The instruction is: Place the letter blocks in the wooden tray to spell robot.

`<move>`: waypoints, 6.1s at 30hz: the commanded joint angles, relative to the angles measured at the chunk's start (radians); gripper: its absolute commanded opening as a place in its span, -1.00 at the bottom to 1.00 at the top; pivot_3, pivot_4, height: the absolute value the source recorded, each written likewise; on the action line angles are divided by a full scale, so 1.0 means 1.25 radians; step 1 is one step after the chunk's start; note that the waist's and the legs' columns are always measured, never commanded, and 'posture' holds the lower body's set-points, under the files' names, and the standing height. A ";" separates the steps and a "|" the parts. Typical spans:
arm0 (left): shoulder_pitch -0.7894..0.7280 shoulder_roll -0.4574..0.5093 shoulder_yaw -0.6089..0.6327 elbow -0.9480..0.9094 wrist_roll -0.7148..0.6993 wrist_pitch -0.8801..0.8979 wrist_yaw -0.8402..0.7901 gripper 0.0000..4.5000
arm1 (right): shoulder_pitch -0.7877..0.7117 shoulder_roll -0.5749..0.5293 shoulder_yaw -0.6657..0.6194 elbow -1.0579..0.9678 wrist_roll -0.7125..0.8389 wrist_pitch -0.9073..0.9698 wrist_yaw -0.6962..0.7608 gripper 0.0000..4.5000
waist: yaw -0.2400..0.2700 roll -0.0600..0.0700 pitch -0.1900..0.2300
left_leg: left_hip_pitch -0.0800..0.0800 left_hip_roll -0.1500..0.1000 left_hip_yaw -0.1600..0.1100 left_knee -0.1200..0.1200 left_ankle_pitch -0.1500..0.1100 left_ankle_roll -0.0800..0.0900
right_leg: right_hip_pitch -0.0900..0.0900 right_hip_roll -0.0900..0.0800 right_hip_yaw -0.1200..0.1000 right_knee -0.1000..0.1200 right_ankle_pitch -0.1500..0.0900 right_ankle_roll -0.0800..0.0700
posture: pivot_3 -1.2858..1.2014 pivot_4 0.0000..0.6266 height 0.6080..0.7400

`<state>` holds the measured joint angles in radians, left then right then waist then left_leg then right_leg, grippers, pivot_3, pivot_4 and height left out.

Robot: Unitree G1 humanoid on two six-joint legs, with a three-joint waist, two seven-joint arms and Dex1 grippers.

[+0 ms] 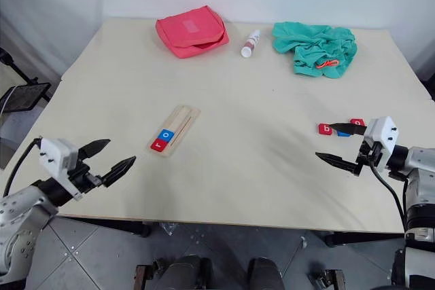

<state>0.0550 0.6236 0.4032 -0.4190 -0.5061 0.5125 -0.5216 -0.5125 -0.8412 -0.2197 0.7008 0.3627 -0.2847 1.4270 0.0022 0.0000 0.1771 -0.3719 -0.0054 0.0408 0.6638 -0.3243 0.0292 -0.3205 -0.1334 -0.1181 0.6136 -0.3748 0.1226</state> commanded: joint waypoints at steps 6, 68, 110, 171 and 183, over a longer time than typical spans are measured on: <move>-0.194 0.053 -0.112 -0.038 0.012 0.321 0.147 1.00 | 0.002 0.005 0.002 -0.031 0.013 -0.004 0.020 1.00 | 0.004 0.000 0.000 | 0.000 0.000 0.000 0.000 0.000 0.000 | 0.000 0.000 0.000 0.001 0.000 0.000 | 0.03 -0.52 1.00; -0.547 -0.032 -0.388 0.183 0.169 0.609 0.179 -0.09 | 0.019 0.005 0.010 -0.121 0.021 0.082 0.062 1.00 | 0.018 -0.002 0.001 | -0.002 -0.002 -0.001 0.000 0.000 0.000 | -0.001 0.003 -0.001 0.002 0.000 0.001 | 0.03 -0.52 1.00; -0.580 0.035 -0.485 0.244 0.235 0.525 0.023 0.99 | 0.007 -0.004 0.019 -0.120 -0.004 0.101 0.038 1.00 | 0.019 -0.002 0.001 | -0.002 -0.002 -0.001 0.000 0.000 0.000 | -0.002 0.003 -0.001 0.003 0.000 0.001 | 0.03 -0.52 1.00; -0.602 -0.021 -0.459 0.132 0.197 0.837 0.114 0.99 | -0.019 -0.004 0.042 -0.082 -0.026 0.096 0.040 1.00 | 0.016 -0.003 0.002 | -0.003 -0.002 -0.002 0.001 0.000 0.000 | -0.002 0.003 0.000 0.004 0.000 0.001 | 0.03 -0.52 1.00; -0.627 0.011 -0.507 0.154 0.204 0.710 0.084 0.50 | -0.020 -0.001 0.038 -0.078 -0.033 0.091 0.031 1.00 | 0.018 -0.003 0.002 | -0.002 -0.002 -0.002 0.001 0.000 0.000 | -0.002 0.003 0.000 0.004 0.000 0.001 | 0.03 -0.52 1.00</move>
<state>-0.7163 0.6247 -0.2080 -0.2278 -0.2566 1.4430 -0.4008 -0.5336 -0.8270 -0.1587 0.5981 0.3161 -0.1557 1.4690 0.0241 -0.0041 0.1796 -0.3750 -0.0080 0.0379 0.6658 -0.3243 0.0292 -0.3232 -0.1300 -0.1181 0.6185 -0.3743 0.1237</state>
